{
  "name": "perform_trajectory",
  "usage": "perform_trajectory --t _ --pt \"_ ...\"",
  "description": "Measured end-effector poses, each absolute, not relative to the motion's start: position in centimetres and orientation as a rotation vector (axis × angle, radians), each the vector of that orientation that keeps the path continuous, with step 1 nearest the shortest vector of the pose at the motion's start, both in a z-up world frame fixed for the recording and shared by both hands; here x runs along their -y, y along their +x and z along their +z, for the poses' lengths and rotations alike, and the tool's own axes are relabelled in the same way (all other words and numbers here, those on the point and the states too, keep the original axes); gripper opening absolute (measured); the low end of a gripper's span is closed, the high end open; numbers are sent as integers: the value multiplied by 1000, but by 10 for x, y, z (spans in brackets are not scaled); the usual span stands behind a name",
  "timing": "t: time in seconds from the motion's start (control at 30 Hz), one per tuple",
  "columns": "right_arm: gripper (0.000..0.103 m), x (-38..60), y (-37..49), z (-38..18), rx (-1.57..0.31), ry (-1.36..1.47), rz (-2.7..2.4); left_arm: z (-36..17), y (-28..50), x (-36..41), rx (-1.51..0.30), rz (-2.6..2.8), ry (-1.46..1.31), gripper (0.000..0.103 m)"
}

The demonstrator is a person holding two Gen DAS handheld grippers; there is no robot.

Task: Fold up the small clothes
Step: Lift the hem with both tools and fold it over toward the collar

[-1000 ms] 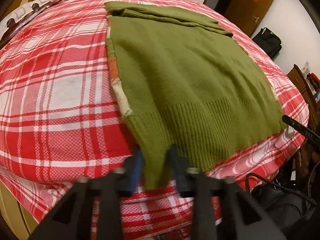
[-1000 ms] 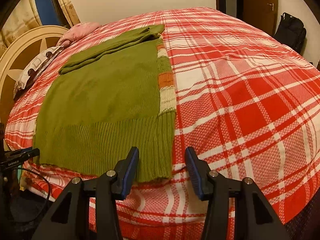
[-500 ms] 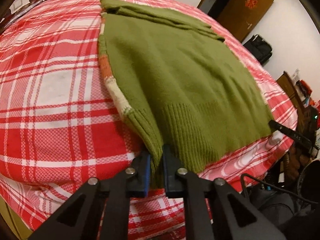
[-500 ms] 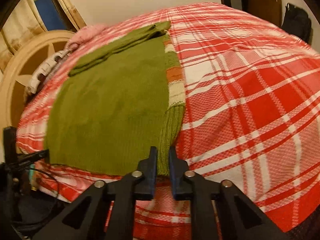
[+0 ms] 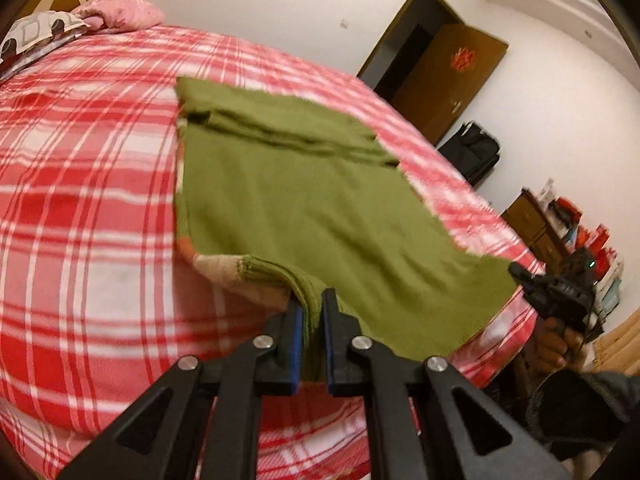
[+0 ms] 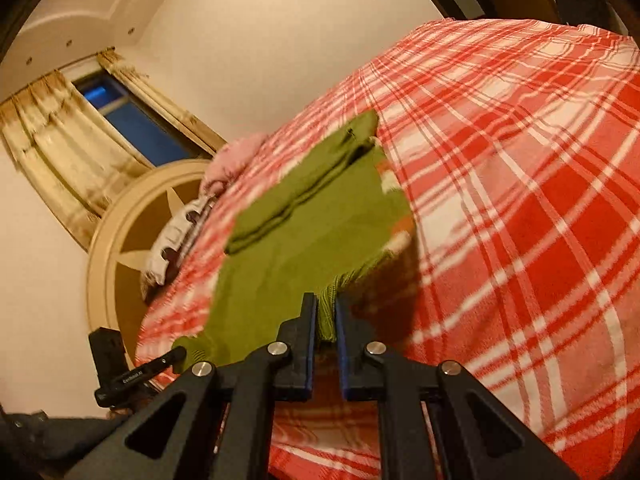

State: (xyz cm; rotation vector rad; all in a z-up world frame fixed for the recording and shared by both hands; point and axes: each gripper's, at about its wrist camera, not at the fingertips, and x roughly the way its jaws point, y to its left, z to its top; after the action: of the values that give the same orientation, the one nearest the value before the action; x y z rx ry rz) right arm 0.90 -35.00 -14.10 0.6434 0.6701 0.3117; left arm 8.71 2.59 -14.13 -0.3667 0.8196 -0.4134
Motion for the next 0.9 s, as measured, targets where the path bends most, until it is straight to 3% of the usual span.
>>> perform_trajectory --t 0.9 --pt "5 344 165 -52 -583 602 328 -86 213 -69 -664 -389 -460 9"
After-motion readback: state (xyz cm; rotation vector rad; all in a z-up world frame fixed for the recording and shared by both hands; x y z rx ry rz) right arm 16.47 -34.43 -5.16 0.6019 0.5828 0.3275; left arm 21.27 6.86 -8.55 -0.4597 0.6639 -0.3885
